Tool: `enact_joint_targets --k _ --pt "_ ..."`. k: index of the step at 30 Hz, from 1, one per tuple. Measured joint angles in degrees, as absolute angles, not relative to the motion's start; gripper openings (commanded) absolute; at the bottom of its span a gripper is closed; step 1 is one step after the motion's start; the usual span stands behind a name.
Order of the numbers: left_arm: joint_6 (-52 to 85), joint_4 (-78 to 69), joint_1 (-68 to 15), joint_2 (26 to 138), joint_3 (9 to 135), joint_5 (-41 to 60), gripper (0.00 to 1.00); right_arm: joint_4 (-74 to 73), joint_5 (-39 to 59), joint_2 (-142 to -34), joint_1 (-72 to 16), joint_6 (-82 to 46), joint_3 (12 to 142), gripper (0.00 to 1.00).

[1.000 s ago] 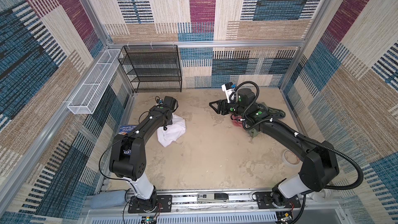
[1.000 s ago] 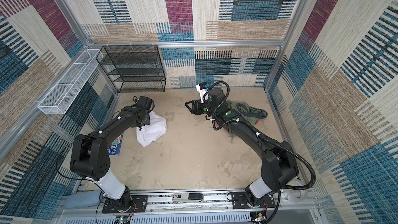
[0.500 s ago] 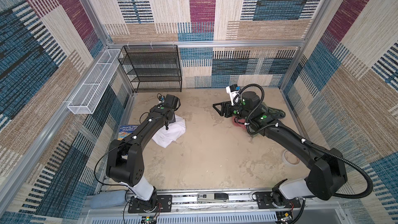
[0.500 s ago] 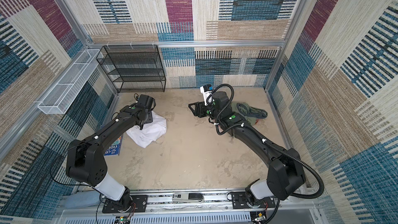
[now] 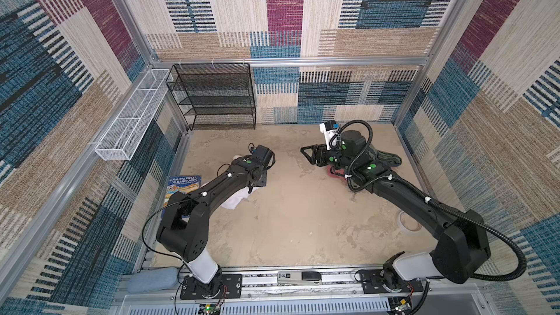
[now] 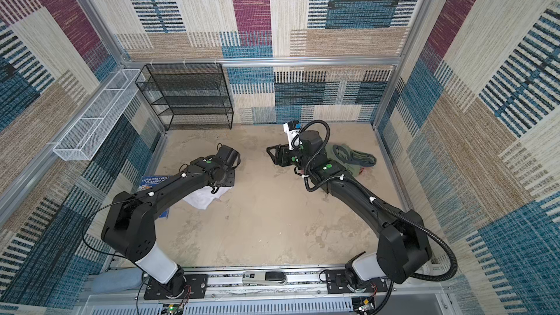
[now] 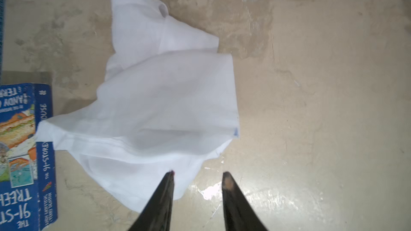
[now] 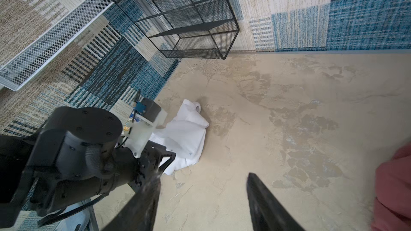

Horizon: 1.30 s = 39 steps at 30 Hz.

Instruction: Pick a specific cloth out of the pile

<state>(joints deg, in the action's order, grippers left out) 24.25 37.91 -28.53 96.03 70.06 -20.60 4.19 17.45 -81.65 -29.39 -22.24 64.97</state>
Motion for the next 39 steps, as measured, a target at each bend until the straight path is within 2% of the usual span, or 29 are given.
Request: enact_joint_targets --k 8,16,19,22,23,30,39 --pt "25.3 33.9 -28.9 100.2 68.3 -19.4 0.46 4.3 17.6 -81.5 -29.4 -22.4 65.0 0.65" --pt "25.3 31.9 -28.5 106.1 71.9 -21.0 0.40 4.2 17.6 -81.6 -29.4 -22.4 65.0 0.65" --pt "25.3 31.7 -28.2 107.0 71.9 -22.3 0.28 4.5 17.6 -82.7 -29.4 -22.4 65.5 0.65" --pt "25.3 31.5 -27.5 107.8 71.9 -23.1 0.05 4.6 17.6 -83.3 -29.4 -22.4 66.5 0.65" --pt "25.3 31.5 -27.4 108.1 71.9 -23.4 0.00 4.5 17.6 -83.3 -29.4 -22.4 66.6 0.65" --pt "25.5 31.2 -26.9 107.5 72.2 -23.8 0.00 4.5 17.6 -83.9 -29.4 -22.4 66.8 0.65" --pt "25.2 31.1 -26.9 99.7 73.6 -23.4 0.00 4.3 17.6 -83.7 -29.3 -22.7 66.6 0.66"
